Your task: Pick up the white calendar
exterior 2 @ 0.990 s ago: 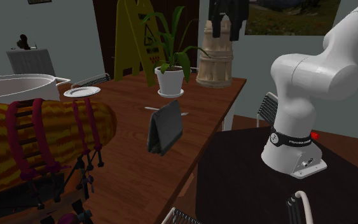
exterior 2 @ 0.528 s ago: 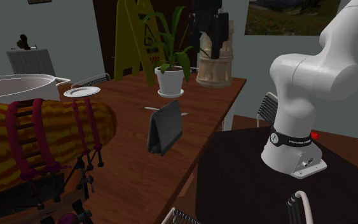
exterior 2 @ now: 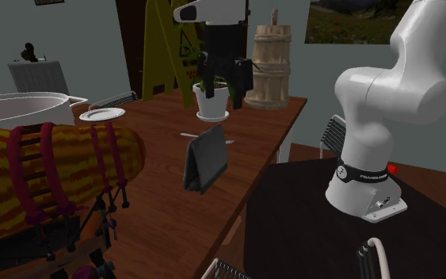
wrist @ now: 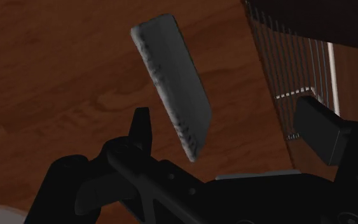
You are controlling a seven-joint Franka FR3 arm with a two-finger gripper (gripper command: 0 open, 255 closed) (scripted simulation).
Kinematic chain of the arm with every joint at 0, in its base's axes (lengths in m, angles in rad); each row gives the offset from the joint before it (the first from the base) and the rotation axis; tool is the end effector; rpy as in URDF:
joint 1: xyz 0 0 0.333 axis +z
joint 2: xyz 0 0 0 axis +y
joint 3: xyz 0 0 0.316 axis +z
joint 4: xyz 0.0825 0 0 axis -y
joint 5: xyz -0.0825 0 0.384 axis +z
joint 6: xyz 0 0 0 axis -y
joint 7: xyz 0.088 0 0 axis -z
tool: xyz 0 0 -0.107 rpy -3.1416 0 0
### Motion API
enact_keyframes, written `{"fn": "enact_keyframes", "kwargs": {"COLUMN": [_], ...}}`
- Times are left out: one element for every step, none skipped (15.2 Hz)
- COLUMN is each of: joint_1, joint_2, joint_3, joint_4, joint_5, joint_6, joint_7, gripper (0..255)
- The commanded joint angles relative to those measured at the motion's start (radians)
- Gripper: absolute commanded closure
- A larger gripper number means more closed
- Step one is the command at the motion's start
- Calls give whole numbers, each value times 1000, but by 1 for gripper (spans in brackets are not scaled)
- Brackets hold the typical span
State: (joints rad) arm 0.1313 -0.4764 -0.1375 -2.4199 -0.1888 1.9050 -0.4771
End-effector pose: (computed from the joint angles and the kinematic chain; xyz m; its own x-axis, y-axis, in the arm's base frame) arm 0.4011 -0.0191 0.4769 0.8493 0.5201 -0.0905 0.5267 -0.8463 0.0798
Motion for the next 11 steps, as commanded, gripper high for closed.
{"fn": "enact_keyframes", "kwargs": {"joint_1": [20, 28, 37, 45, 53, 61, 68, 70, 69, 69, 68], "joint_2": [70, 104, 138, 173, 207, 242, 276, 287, 294, 301, 308], "joint_3": [-7, -10, -13, -16, -17, -18, -19, -18, -19, -19, -20], "joint_4": [12, 18, 24, 32, 40, 49, 59, 63, 55, 48, 41], "joint_5": [-6, -9, -11, -13, -14, -15, -16, -16, -17, -18, -19], "joint_6": [68, 99, 130, 160, 190, 219, 247, 255, 269, 284, 298], "joint_7": [-53, -79, -105, -131, -156, -182, -207, -215, -214, -212, -210], "gripper": [0, 0, 0, 0, 0, 0, 0, 0, 0, 0, 0]}}
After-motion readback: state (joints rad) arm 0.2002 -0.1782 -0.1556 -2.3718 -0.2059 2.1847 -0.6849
